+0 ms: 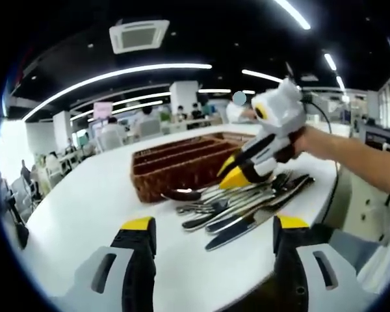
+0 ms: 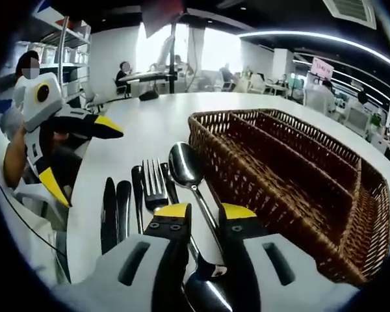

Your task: Arrange the knives, forks, and spoons in their matching storage slots by inserting each utensil handle-first until every utensil is classified and aligned in the correct compartment

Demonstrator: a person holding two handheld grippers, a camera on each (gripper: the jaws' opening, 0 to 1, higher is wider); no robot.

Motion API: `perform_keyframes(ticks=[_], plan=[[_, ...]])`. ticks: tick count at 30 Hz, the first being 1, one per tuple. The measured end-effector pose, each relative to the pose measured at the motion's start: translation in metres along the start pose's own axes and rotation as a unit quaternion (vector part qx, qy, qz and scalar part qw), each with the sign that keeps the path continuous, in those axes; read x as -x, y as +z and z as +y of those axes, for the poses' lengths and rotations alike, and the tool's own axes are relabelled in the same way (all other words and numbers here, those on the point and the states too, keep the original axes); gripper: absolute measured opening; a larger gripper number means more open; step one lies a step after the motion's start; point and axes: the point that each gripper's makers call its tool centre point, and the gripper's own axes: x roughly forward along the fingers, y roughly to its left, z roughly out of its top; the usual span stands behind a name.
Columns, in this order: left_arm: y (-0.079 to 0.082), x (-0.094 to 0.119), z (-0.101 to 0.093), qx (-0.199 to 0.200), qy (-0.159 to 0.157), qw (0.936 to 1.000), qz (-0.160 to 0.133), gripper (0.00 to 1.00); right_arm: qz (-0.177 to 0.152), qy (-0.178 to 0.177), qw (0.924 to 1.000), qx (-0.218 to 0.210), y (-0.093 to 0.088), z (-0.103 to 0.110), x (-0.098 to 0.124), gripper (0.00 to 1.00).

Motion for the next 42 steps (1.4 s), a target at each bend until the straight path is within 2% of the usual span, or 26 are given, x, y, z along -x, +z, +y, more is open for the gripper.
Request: perform_keyframes(ticks=[6,9,12,20,31,42], plan=[[-0.003,0.002,0.0,-0.002,-0.001,1.0,0.002,0.72,-0.001,0.013,0.9999,-0.009,0.0,0.002,0.0,0.16],[-0.004,0.003,0.001,-0.002,0.0,1.0,0.004,0.72,-0.003,0.031,0.9994,-0.013,0.0,0.002,-0.002,0.16],[-0.004,0.003,0.001,-0.004,0.001,1.0,0.006,0.72,-0.002,0.048,0.9985,-0.025,-0.001,0.01,-0.002,0.15],[-0.005,0.004,0.004,-0.005,0.002,1.0,0.007,0.7,0.016,0.062,0.9976,-0.026,-0.003,0.009,-0.004,0.12],[-0.007,0.003,0.007,-0.005,0.003,1.0,0.008,0.7,0.027,0.088,0.9957,0.01,-0.002,0.011,-0.007,0.09],[-0.009,0.004,0.01,-0.005,0.005,0.9999,0.012,0.68,0.017,0.128,0.9906,0.044,0.0,0.013,-0.011,0.04]])
